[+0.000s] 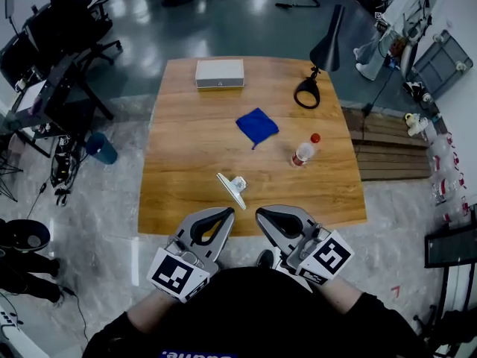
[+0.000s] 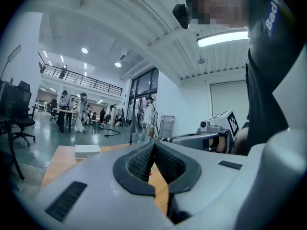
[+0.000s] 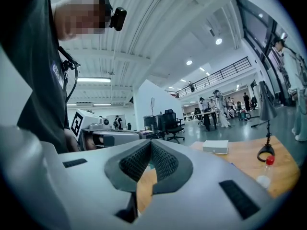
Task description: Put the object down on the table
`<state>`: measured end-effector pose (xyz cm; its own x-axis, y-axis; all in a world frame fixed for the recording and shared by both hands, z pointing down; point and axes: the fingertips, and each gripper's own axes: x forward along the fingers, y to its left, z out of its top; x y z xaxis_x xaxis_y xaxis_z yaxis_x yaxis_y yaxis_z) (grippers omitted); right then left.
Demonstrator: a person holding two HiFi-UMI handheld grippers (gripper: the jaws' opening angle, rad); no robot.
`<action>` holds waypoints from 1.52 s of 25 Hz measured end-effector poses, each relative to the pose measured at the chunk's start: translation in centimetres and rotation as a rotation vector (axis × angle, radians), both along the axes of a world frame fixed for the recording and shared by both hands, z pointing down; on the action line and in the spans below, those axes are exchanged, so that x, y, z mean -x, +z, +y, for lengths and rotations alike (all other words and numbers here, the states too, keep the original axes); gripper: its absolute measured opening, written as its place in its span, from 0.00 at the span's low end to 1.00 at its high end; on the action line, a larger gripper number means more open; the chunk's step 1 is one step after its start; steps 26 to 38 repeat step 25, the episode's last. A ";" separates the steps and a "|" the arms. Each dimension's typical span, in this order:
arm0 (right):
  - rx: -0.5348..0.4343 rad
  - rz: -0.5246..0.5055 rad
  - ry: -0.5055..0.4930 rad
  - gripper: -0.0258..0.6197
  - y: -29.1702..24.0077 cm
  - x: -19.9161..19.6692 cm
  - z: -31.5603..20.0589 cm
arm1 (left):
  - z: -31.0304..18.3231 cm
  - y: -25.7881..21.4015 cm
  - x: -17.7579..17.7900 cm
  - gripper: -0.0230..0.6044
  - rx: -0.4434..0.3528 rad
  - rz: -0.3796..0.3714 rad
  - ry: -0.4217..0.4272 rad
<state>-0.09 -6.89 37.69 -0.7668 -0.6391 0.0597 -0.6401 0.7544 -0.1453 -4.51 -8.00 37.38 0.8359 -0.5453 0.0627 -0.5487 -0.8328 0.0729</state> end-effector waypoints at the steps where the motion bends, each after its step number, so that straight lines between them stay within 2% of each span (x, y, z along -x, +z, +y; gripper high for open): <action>1: 0.000 0.002 -0.003 0.05 0.1 -0.1 0.1 | 0.1 0.1 -0.2 0.05 0.003 -0.002 0.001; 14: 0.003 0.000 -0.004 0.05 0.2 -1.1 -0.1 | 0.0 0.8 -1.4 0.05 0.017 -0.006 -0.007; 38: 0.014 0.004 0.001 0.05 0.8 -0.9 -0.5 | -0.5 1.9 -1.2 0.05 0.025 -0.017 -0.008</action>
